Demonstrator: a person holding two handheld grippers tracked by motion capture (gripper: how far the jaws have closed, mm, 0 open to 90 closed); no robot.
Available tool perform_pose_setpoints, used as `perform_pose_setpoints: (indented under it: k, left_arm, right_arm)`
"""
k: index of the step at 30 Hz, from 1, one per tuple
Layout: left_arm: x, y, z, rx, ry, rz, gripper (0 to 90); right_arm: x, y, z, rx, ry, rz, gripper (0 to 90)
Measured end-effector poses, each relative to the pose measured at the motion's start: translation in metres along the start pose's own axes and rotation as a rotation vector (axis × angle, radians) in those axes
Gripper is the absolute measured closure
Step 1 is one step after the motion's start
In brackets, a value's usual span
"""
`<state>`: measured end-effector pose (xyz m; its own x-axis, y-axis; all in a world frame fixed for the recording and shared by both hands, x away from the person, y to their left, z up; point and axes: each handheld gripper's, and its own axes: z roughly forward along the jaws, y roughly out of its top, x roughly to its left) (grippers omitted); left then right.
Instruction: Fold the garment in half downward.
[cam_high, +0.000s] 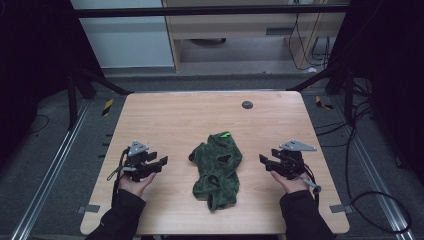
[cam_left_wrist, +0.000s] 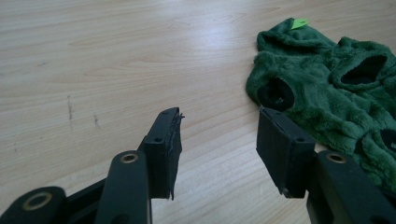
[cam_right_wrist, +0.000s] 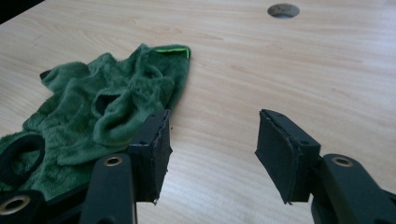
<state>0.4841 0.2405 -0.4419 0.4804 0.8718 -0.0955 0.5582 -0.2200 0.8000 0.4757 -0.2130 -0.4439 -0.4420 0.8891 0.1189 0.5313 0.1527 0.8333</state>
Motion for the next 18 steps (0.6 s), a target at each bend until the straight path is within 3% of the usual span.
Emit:
perform_pose_setpoints:
  k: [18]
  left_arm:
    - [-0.001,0.024,0.026,-0.011,-0.021,0.009,43.0]
  right_arm:
    - [0.008,0.029,0.022,0.009,0.017,-0.040,44.7]
